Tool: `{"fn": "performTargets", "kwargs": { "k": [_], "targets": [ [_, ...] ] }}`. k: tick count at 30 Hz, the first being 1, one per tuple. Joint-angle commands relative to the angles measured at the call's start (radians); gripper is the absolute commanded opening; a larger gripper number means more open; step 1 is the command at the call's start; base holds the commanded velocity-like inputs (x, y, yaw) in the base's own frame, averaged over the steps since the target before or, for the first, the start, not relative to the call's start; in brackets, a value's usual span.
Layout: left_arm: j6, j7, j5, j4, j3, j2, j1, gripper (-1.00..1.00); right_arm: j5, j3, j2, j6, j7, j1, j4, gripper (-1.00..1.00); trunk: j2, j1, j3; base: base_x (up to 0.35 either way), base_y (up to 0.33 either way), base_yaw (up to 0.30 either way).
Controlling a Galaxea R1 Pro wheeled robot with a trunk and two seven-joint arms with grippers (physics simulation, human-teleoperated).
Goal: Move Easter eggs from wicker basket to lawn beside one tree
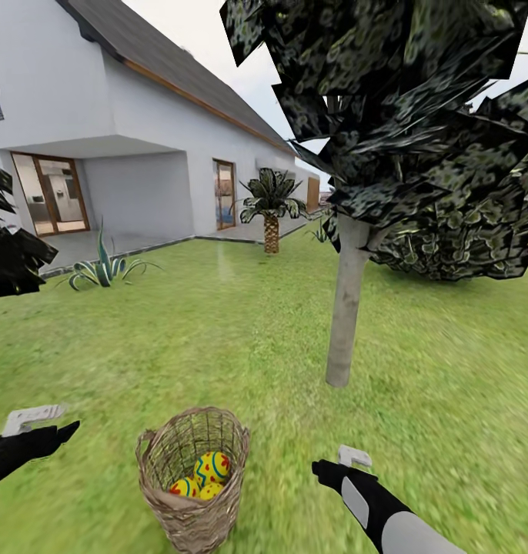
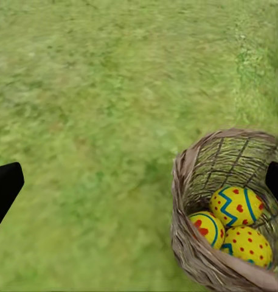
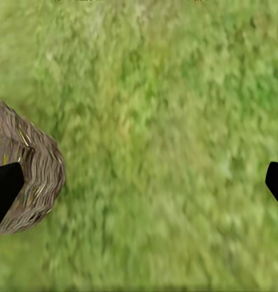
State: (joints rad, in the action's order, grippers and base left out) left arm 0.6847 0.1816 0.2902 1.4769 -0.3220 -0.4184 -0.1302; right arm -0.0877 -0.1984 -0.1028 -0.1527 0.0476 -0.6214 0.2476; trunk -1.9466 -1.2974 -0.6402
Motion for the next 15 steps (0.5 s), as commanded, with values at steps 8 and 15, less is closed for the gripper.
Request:
{"fn": "performTargets", "kwargs": {
  "k": [8, 15],
  "targets": [
    [0.074, -0.081, -0.003, -0.055, 0.195, 0.051, -0.133, 1.00, -0.008, -0.001, 0.000, -0.004, 0.005, 0.007, 0.008, 1.00, 0.056, 0.031, 0.024, 0.000, 0.000, 0.000],
    [0.102, -0.139, -0.005, -0.304, 0.291, 0.161, -0.349, 1.00, -0.007, -0.001, 0.001, -0.004, 0.005, 0.010, 0.013, 1.00, 0.105, 0.058, 0.046, 0.000, 0.000, 0.000]
  ]
}}
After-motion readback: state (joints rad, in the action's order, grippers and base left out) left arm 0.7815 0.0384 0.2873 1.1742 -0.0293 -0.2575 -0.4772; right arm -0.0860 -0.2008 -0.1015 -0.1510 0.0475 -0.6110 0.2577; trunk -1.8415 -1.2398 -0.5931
